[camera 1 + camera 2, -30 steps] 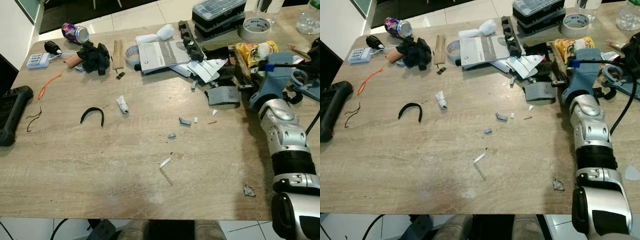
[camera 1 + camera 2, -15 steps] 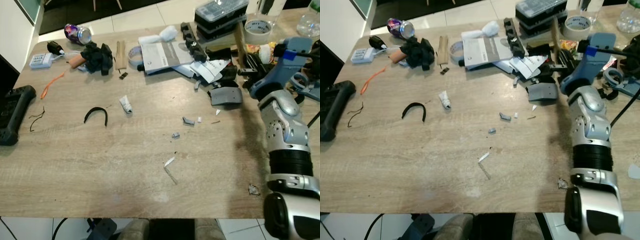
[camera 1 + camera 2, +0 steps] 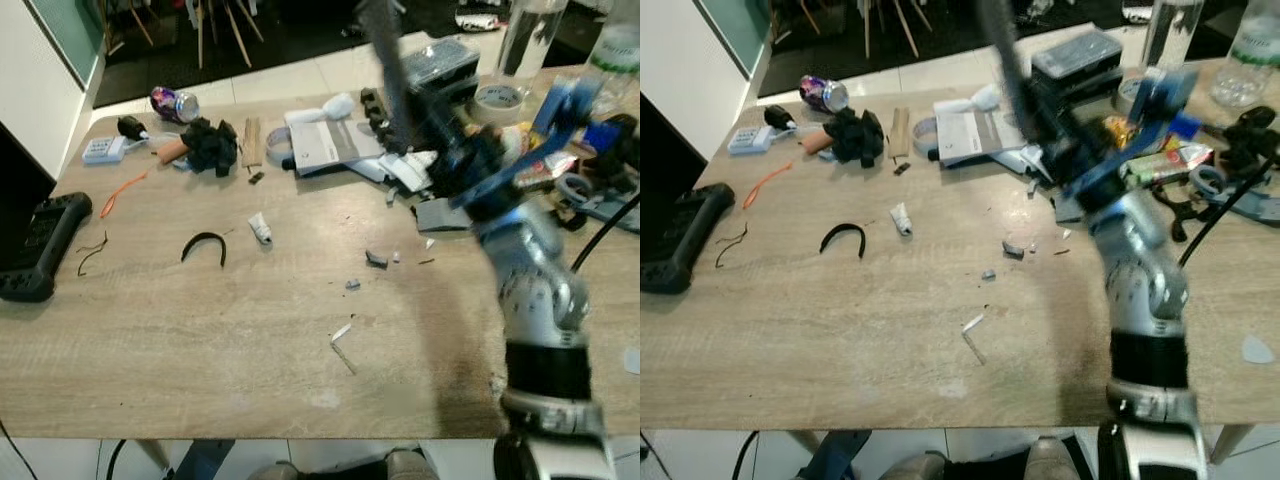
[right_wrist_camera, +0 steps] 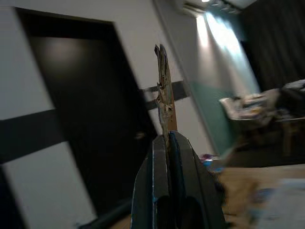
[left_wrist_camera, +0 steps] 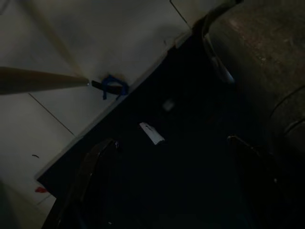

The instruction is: Picking trash to rubbish bin

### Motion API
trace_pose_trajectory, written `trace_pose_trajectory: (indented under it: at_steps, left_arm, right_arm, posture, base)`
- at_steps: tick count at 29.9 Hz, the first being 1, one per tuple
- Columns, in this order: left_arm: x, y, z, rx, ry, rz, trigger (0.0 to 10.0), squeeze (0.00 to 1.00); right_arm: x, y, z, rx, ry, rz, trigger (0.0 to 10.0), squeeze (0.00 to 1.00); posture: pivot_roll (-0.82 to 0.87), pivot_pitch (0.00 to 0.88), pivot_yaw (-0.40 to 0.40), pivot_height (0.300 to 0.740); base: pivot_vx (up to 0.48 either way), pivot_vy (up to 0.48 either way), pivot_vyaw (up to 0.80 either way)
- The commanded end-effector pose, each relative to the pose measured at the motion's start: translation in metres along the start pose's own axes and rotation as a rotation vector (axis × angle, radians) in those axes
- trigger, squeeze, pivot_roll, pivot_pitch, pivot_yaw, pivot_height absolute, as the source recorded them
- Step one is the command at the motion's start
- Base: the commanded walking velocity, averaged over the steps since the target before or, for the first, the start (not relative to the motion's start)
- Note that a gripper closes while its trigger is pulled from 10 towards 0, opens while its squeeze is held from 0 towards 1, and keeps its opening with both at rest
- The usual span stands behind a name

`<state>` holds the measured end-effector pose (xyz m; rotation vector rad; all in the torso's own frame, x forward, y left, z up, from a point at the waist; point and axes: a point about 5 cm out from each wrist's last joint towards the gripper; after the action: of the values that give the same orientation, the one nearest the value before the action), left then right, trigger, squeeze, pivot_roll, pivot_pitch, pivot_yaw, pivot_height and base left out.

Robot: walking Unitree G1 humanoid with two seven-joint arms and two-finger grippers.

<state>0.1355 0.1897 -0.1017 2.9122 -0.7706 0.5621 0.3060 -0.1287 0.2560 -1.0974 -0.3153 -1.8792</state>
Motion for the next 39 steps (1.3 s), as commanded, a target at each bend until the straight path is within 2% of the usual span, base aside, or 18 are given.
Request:
trace_pose_trajectory:
  at_steps: [1, 7, 18, 25, 29, 30, 33, 34, 35, 39]
  left_arm:
    - [-0.008, 0.006, 0.001, -0.010, -0.030, -0.014, 10.0, 0.00]
    - [-0.006, 0.006, 0.001, 0.000, -0.029, -0.017, 10.0, 0.00]
    - [-0.002, 0.007, 0.002, 0.003, -0.022, -0.012, 10.0, 0.00]
    - [-0.001, 0.007, 0.002, 0.005, -0.022, -0.008, 10.0, 0.00]
    - [-0.002, 0.007, 0.002, 0.006, -0.023, -0.008, 10.0, 0.00]
    - [-0.002, 0.008, 0.002, 0.005, -0.025, -0.008, 10.0, 0.00]
    - [-0.003, 0.009, 0.002, 0.004, -0.026, -0.009, 10.0, 0.00]
    - [-0.004, 0.010, 0.002, 0.002, -0.027, -0.009, 10.0, 0.00]
    - [-0.004, 0.010, 0.002, 0.002, -0.027, -0.009, 10.0, 0.00]
    - [-0.006, 0.013, 0.003, -0.003, -0.032, -0.007, 10.0, 0.00]
  right_arm:
    - [-0.004, -0.010, 0.004, 0.055, -0.011, 0.018, 10.0, 0.00]
    - [-0.014, -0.016, 0.004, 0.079, -0.040, 0.054, 10.0, 0.00]
    - [-0.022, -0.017, 0.005, 0.067, -0.076, 0.053, 10.0, 0.00]
    - [-0.038, -0.013, 0.005, 0.005, -0.129, 0.028, 10.0, 0.00]
    - [-0.053, -0.007, 0.002, -0.046, -0.210, -0.015, 10.0, 0.00]
    - [-0.063, -0.005, -0.001, -0.062, -0.266, -0.045, 10.0, 0.00]
    - [-0.071, -0.004, -0.005, -0.076, -0.303, -0.055, 10.0, 0.00]
    - [-0.081, -0.002, -0.009, -0.095, -0.351, -0.073, 10.0, 0.00]
    - [-0.081, -0.002, -0.009, -0.095, -0.351, -0.073, 10.0, 0.00]
    - [-0.105, -0.006, -0.023, -0.073, -0.471, -0.077, 10.0, 0.00]
  posture:
    - [-0.12, 0.036, 0.112, 0.740]
    - [-0.12, 0.030, 0.110, 0.740]
    - [-0.11, 0.020, 0.108, 0.740]
    - [-0.11, 0.020, 0.107, 0.740]
    - [-0.11, 0.020, 0.104, 0.740]
    - [-0.11, 0.020, 0.104, 0.740]
    - [-0.11, 0.020, 0.104, 0.740]
    - [-0.11, 0.021, 0.101, 0.740]
    - [-0.11, 0.021, 0.101, 0.740]
    - [-0.11, 0.021, 0.101, 0.740]
  base:
    - [-0.322, 0.000, 0.00]
    - [-0.335, 0.000, 0.00]
    - [-0.350, 0.000, 0.00]
    - [-0.361, 0.000, 0.00]
    - [-0.364, 0.000, 0.00]
    - [-0.364, 0.000, 0.00]
    - [-0.361, 0.000, 0.00]
    - [-0.360, 0.000, 0.00]
    - [-0.360, 0.000, 0.00]
    - [-0.364, 0.000, 0.00]
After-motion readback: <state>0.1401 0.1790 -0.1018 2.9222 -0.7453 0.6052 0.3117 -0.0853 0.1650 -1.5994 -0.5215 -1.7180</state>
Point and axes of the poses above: a point about 5 cm out from each wrist's last joint towards the gripper, its own z axis pointing out of the wrist towards the gripper, its own x axis along the axis of the wrist's last joint, y = z × x, and after that the axes turned 2 degrees about z, right-handed
